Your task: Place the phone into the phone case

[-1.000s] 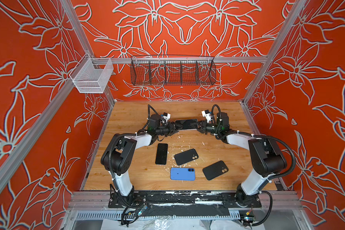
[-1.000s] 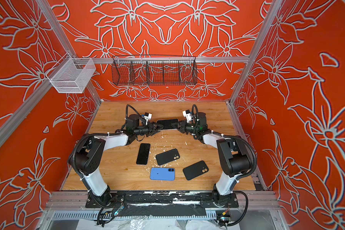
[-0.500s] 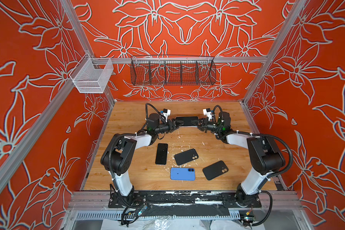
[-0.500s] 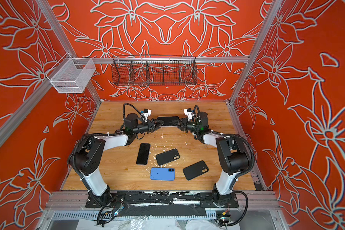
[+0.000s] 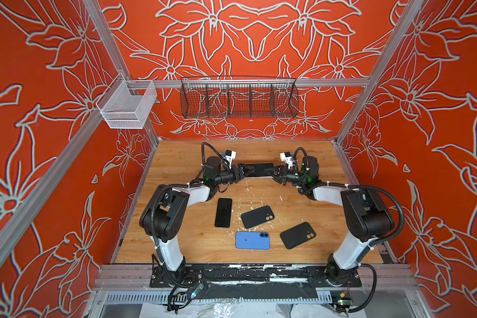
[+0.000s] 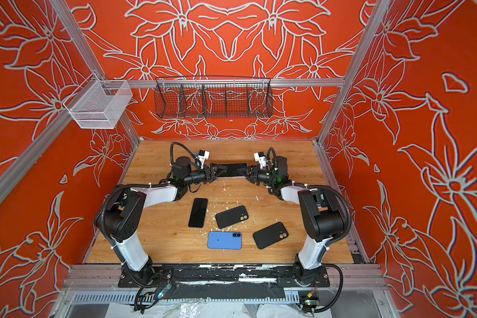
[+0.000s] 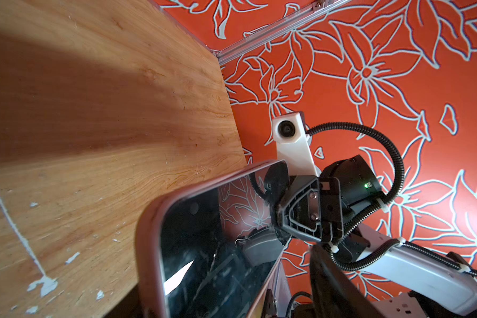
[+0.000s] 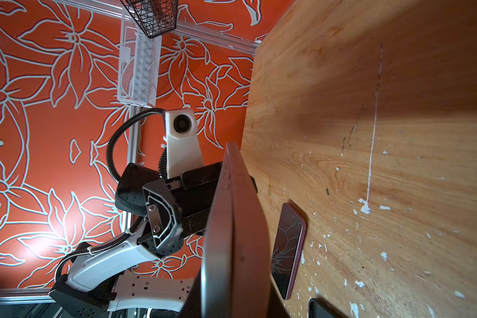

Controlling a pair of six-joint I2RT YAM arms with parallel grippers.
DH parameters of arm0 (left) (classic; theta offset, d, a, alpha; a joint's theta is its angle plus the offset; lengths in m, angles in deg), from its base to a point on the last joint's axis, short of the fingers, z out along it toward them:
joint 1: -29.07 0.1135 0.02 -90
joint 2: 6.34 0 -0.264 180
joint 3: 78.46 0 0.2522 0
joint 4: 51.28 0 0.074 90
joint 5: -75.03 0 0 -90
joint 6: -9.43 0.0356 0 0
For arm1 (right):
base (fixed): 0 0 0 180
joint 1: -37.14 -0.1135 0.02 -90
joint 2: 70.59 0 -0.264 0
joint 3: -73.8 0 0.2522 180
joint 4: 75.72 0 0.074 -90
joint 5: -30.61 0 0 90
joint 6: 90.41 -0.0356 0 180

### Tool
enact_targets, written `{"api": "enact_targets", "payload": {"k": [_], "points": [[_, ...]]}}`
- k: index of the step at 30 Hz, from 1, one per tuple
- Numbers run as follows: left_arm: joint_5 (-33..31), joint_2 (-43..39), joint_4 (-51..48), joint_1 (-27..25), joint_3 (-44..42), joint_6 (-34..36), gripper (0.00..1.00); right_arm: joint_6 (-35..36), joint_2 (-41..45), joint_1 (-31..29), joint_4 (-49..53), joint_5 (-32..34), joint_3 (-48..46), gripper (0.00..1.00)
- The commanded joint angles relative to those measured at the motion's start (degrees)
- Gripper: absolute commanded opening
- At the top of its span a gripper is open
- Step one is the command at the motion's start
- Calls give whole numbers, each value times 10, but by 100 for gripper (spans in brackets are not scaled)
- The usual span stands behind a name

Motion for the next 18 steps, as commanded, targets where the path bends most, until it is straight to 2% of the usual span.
{"api": "enact_targets", "payload": {"k": [1,5,18], "points": [[7,7,43,5,23,-15,76,-3,21,-2,-19,-23,-9,0],[16,8,39,5,25,-20,73,-3,17,-2,-21,-22,-10,0],[47,12,89,3,17,-63,39,23,-3,-3,-1,-20,-13,0]]}}
